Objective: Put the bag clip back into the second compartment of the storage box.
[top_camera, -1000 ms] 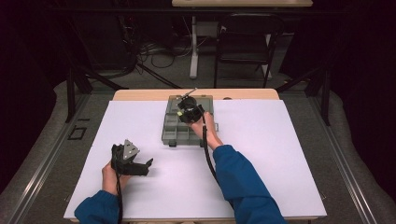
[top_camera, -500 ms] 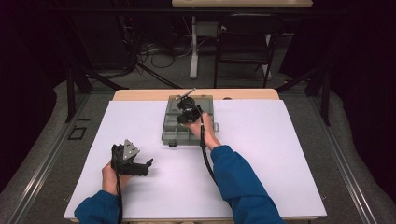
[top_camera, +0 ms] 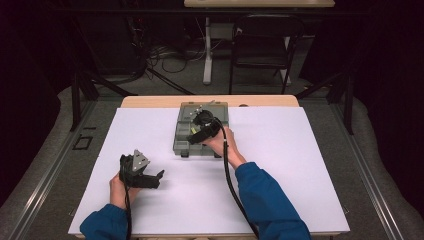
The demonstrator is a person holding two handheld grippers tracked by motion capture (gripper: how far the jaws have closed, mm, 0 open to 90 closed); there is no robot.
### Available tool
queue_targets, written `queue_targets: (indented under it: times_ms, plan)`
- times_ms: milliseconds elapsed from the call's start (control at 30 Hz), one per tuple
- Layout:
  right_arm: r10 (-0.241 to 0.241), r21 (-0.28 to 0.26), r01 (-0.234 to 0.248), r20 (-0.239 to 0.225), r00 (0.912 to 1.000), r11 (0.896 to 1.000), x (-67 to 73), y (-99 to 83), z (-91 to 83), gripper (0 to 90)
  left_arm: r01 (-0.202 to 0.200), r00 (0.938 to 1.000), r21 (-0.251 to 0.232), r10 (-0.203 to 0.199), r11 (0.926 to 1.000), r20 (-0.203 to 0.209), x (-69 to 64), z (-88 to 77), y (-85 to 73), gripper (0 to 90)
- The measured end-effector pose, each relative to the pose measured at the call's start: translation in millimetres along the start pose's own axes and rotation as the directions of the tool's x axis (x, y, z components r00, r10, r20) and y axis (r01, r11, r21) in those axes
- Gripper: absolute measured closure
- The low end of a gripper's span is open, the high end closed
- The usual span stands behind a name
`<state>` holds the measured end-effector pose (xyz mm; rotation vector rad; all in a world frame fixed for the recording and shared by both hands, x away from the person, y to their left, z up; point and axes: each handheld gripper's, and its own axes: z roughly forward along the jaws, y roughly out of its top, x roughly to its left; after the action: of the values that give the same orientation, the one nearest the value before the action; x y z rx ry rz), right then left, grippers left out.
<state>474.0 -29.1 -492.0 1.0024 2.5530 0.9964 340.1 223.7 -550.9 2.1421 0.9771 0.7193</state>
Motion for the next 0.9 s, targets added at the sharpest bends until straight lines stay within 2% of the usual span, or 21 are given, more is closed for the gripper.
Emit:
queue_targets:
  times_ms: [167, 267, 467, 633, 900]
  plan:
    - [-0.028, -0.027, 0.027, -0.023, 0.9994, 0.999, 2.8, -10.9, -11.3, 10.7, 0.003, 1.0, -0.002, -0.003, 1.0, -0.002, -0.1, 0.1, 0.1, 0.0]
    - [-0.018, -0.042, 0.016, -0.044, 0.9989, 0.999, 4.8, -19.2, -17.3, 8.0, 0.003, 1.0, -0.002, -0.003, 1.0, 0.001, -0.8, 0.5, 0.4, 0.0]
    - [-0.03, -0.047, 0.027, -0.065, 0.9974, 0.999, 8.8, -40.4, -24.0, 3.3, -0.006, 1.0, -0.001, 0.006, 1.0, -0.002, -2.5, 0.6, 1.4, 0.0]
    - [-0.021, -0.058, 0.017, -0.07, 0.9973, 0.998, 7.6, -56.5, -33.2, 0.0, -0.008, 1.0, 0.004, 0.008, 1.0, -0.004, -2.8, 1.6, 1.4, 0.0]
    - [-0.022, -0.099, 0.016, -0.063, 0.9977, 0.995, 3.8, -75.0, -53.4, 0.0, -0.008, 1.0, 0.007, 0.008, 0.9999, -0.005, -2.3, 2.5, 0.7, 0.0]
